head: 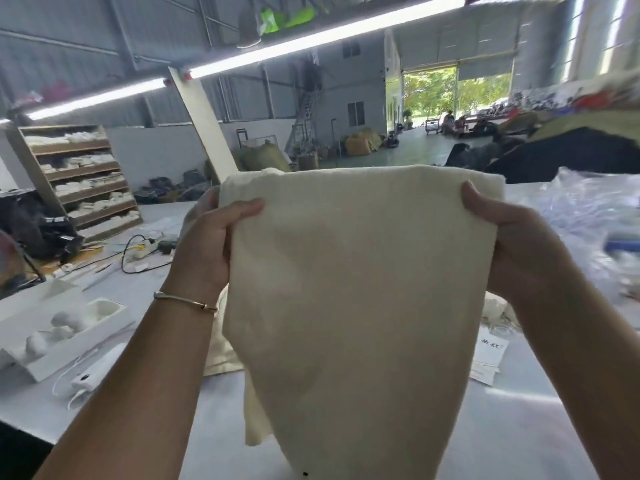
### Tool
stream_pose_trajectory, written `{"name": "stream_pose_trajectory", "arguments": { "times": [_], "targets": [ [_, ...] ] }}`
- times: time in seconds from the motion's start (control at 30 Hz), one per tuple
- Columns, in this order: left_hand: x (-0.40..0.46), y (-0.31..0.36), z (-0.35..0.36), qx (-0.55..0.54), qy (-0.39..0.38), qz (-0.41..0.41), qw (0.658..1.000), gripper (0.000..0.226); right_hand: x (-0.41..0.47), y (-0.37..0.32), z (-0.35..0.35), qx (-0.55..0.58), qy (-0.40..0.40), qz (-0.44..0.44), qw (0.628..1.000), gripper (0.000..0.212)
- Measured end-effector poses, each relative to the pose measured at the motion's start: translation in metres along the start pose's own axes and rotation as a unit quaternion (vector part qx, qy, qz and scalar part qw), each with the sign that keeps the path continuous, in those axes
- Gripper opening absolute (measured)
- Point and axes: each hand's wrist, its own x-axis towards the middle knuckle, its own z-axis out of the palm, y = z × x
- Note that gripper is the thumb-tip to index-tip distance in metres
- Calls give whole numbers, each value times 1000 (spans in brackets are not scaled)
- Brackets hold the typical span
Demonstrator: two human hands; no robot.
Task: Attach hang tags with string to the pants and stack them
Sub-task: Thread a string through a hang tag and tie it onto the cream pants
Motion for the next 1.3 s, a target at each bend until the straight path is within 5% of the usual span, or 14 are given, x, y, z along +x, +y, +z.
{"name": "stream_pose_trajectory", "arguments": {
  "times": [0.1, 0.17, 0.23, 0.37, 0.53, 0.6, 0.7, 0.8, 0.93, 1.07, 1.2, 1.3],
  "targets": [
    [12, 2, -9, 192, 63, 102, 974, 91, 7, -1, 0, -11, 7, -6, 1000, 29],
    [14, 2, -8, 393, 84, 220, 889, 93, 11, 0, 4, -24, 15, -6, 1000, 32],
    [13, 3, 8, 470, -32, 277, 838, 92, 17, 2, 7, -35, 24, -10, 999, 47],
    [16, -3, 64, 568, -314, 154, 745, 88, 23, -2, 7, -68, 20, -29, 997, 69],
    [26, -17, 111, 447, -450, -51, 771, 24, 13, -26, -13, -146, 65, -25, 987, 44],
    [26, -23, 129, 406, -473, -121, 773, 31, 8, -33, -28, -194, 134, -56, 970, 22],
    [20, -35, 162, 338, -458, -179, 802, 28, -1, -33, -54, -359, 290, -113, 880, 16],
    [8, -42, 198, 230, -437, -196, 847, 19, -22, -26, -72, -429, 391, -163, 798, 32],
    [-11, -39, 230, 37, -403, -211, 890, 27, -57, -21, -76, -409, 357, -194, 817, 26],
    [-10, -38, 208, -125, -364, -184, 904, 33, -76, -24, -73, -501, 327, -230, 768, 25],
    [0, -78, 124, -144, -268, -180, 935, 42, -78, -2, -83, -582, 303, -207, 725, 26],
    [-5, -149, 45, 3, -137, -257, 957, 37, -82, 59, -112, -657, 283, -114, 690, 23]
  ]
}}
